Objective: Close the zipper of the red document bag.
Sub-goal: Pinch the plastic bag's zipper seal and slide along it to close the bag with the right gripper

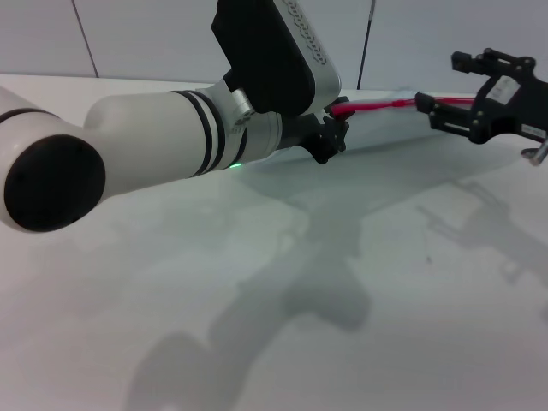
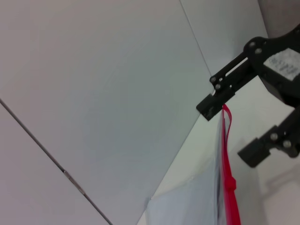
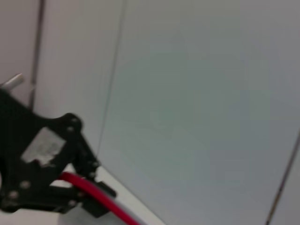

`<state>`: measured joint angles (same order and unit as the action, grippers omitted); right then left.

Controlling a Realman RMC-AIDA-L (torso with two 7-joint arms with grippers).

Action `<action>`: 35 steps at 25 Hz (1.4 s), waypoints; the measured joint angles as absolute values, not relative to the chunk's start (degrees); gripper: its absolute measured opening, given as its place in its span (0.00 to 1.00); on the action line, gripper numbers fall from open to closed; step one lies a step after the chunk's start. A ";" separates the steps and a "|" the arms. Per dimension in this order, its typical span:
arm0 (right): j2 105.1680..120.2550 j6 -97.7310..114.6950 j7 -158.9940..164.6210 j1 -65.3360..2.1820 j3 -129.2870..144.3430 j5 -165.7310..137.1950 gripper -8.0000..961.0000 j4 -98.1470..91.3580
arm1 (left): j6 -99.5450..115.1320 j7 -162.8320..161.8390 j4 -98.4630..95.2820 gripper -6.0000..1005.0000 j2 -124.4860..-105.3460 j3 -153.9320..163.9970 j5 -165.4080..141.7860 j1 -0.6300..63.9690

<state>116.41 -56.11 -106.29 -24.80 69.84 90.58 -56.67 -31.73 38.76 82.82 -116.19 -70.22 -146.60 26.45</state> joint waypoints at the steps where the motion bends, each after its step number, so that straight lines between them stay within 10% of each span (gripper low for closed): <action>1: 116.40 -55.31 -106.24 -24.75 71.34 88.85 0.78 -58.43 | -31.75 38.80 82.83 0.06 -116.19 -70.22 -146.60 26.45; 35: 116.46 -47.58 -96.45 -23.68 86.50 62.76 0.68 -75.94 | -32.26 39.64 82.44 0.06 -116.19 -70.05 -146.29 26.32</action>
